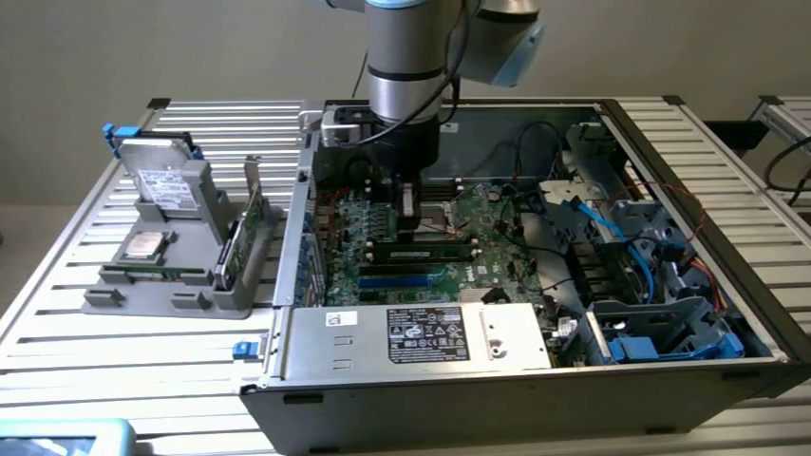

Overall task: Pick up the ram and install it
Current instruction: 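Press down the ram until it locks into place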

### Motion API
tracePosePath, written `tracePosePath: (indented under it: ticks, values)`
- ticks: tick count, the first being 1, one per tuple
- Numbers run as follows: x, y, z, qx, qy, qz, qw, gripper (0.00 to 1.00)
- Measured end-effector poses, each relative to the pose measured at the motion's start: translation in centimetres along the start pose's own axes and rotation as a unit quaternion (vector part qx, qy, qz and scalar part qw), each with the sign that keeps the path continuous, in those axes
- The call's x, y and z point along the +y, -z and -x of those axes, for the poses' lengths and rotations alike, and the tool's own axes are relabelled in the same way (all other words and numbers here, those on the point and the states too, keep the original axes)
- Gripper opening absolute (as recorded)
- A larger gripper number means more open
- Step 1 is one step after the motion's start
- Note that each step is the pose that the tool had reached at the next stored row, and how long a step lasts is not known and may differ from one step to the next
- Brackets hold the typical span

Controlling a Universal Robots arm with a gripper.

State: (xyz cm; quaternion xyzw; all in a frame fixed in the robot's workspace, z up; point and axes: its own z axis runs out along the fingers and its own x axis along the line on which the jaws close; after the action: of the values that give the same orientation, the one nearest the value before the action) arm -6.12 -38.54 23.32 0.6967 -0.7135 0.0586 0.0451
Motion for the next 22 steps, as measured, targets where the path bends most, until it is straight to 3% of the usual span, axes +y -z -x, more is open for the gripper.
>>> tracePosePath:
  ticks: [12, 18, 22]
  values:
    - [-0.24, -0.49, 0.08, -0.0001, 0.003, 0.0002, 1.0000, 0.11]
    - [-0.24, -0.74, 0.12, -0.0005, 0.005, 0.0048, 1.0000, 0.11]
    - [-0.23, -0.86, 0.14, -0.0006, 0.006, 0.0057, 1.0000, 0.11]
